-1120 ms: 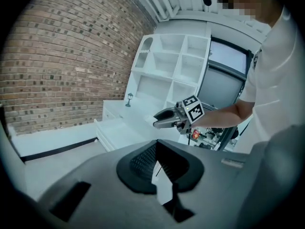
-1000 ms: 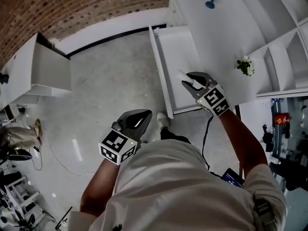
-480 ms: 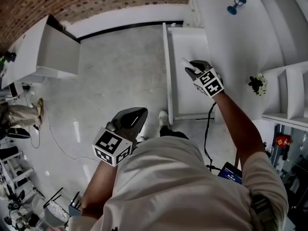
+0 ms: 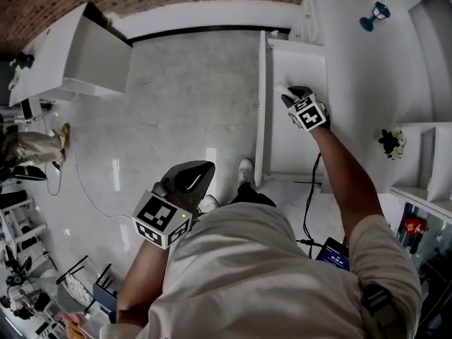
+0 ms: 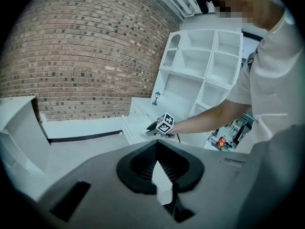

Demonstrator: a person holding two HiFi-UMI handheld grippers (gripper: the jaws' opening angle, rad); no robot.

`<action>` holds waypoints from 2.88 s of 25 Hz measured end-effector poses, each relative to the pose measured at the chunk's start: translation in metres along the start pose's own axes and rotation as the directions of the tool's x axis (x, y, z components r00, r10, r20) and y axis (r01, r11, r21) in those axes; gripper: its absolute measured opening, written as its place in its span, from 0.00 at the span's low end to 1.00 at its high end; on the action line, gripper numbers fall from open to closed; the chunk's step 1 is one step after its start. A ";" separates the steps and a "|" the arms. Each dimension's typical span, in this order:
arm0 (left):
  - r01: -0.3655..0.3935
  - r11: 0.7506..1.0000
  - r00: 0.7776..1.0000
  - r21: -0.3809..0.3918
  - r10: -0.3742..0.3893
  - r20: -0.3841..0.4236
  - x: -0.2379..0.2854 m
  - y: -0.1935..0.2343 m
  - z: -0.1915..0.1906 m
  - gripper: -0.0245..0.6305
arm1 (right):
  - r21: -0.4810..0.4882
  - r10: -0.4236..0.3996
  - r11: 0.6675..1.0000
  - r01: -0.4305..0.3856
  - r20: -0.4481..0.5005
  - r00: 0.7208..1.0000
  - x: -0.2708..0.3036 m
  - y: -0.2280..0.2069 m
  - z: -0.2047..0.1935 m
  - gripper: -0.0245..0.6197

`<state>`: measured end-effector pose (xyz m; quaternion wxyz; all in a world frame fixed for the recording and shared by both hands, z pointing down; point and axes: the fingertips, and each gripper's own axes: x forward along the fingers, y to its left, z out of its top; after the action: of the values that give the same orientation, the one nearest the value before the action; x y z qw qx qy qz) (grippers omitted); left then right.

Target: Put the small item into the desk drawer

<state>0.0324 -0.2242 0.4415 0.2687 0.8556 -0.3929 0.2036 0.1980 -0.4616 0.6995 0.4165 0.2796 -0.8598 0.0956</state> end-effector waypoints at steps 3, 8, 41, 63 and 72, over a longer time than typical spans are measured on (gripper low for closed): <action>-0.008 1.000 1.000 -0.017 0.008 -0.017 0.002 0.007 -0.003 0.05 | 0.016 0.000 1.000 0.000 -0.037 0.999 0.018 -0.005 -0.014 0.25; -0.008 1.000 0.999 -0.026 0.007 -0.045 0.011 0.014 -0.001 0.05 | 0.074 0.005 0.997 0.001 -0.080 0.997 0.043 -0.012 -0.034 0.25; 0.058 0.996 0.996 -0.061 -0.061 -0.061 0.031 0.026 0.000 0.05 | 0.141 -0.027 0.989 0.049 -0.152 0.988 0.070 -0.016 -0.064 0.29; 0.188 0.981 0.982 0.041 -0.188 0.008 -0.063 -0.019 -0.045 0.05 | 0.179 -0.204 0.961 0.210 -0.052 0.978 -0.061 0.066 -0.048 0.08; 0.213 0.975 0.976 0.059 -0.215 0.038 -0.107 -0.040 -0.078 0.05 | 0.227 -0.215 0.951 0.211 -0.008 0.977 -0.117 0.146 -0.057 0.06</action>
<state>-0.0123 -0.0932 0.4298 0.2570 0.9042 -0.2986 0.1649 0.2125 -0.2717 0.6555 0.3825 0.4170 -0.8116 0.1450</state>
